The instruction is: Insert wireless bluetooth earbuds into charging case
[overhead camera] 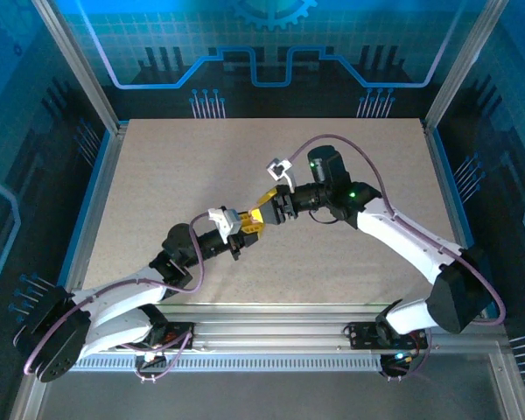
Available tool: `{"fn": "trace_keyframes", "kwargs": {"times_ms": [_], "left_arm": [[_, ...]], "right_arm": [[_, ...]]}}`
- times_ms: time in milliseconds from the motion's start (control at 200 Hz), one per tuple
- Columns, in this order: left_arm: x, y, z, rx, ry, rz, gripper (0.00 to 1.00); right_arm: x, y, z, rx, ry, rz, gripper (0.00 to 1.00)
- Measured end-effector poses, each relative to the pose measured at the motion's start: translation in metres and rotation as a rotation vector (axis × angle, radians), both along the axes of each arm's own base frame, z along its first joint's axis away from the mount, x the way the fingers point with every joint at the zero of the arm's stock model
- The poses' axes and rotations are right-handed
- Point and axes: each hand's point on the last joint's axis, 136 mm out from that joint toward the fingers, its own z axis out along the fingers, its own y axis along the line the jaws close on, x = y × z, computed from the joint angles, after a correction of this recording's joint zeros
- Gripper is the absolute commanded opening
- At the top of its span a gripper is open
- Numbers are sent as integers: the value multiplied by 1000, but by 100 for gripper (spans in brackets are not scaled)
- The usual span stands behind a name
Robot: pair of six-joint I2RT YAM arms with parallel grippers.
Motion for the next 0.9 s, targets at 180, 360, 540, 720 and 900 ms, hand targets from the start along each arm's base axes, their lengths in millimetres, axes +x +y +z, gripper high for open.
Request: {"fn": "trace_keyframes", "kwargs": {"times_ms": [180, 360, 540, 720, 900], "left_arm": [[1, 0, -2, 4, 14, 0, 8], [3, -2, -6, 17, 39, 1, 8], [9, -4, -19, 43, 109, 12, 8], [33, -19, -27, 64, 258, 39, 7], [64, -43, -57, 113, 529, 67, 9]], "right_arm": [[-2, -6, 4, 21, -8, 20, 51], [-5, -26, 21, 74, -60, -1, 47], [-8, -35, 30, 96, -92, -13, 49], [28, -59, 6, 21, -43, -210, 47], [66, -124, -32, -96, 61, -568, 48]]}}
